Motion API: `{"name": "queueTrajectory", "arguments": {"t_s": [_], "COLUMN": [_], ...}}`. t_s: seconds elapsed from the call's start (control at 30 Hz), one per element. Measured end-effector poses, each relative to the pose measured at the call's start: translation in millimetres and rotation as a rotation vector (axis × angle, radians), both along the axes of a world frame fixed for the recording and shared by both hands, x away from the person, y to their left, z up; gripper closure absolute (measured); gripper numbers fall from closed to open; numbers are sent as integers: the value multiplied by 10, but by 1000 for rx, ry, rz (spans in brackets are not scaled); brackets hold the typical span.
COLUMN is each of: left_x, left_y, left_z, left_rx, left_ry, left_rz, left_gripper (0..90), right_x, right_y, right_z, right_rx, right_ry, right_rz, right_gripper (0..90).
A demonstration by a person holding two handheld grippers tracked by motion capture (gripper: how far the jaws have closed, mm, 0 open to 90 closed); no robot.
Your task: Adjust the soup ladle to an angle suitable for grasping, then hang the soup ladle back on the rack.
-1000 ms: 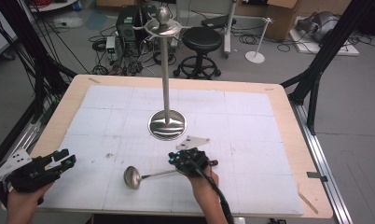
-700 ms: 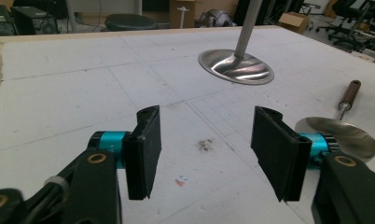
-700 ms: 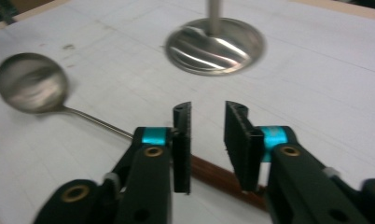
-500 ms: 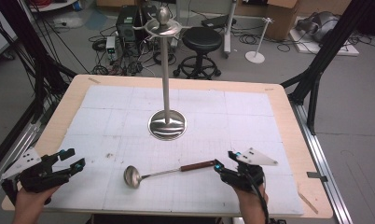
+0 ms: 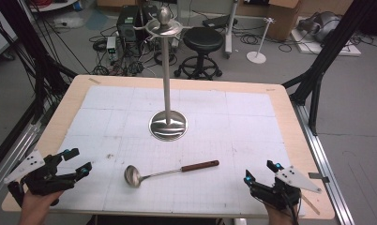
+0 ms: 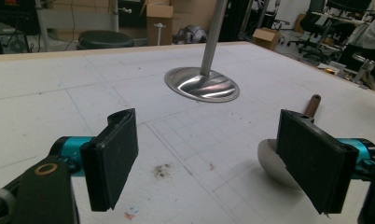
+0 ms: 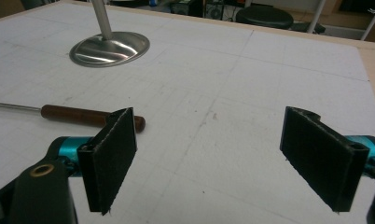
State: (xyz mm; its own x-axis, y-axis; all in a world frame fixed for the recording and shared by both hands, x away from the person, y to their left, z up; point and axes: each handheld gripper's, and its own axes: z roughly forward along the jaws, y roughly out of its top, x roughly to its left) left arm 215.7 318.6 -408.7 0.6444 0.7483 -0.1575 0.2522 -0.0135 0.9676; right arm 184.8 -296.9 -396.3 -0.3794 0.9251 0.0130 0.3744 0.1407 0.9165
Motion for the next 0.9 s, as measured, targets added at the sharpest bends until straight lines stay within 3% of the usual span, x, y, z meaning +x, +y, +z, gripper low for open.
{"name": "queueTrajectory", "arguments": {"t_s": [0.3, 0.57, 0.67, 0.9], "left_x": [31, 61, 96, 244], "left_y": [-86, -165, -237, -494], "left_z": [-7, -10, 26, 127], "left_rx": [7, 22, 35, 91], "left_ry": [6, 14, 15, 63], "left_rz": [-27, -46, -73, -172], "left_gripper": [216, 217, 221, 237], "right_x": [-70, -109, -124, -122], "right_y": [-14, -51, -51, -24], "right_z": [0, -1, 7, 4], "right_rx": [-13, 15, 15, 29], "right_ry": [-5, 2, -1, -1], "right_rz": [-6, -22, -22, -22], "right_gripper": [175, 175, 175, 175]}}
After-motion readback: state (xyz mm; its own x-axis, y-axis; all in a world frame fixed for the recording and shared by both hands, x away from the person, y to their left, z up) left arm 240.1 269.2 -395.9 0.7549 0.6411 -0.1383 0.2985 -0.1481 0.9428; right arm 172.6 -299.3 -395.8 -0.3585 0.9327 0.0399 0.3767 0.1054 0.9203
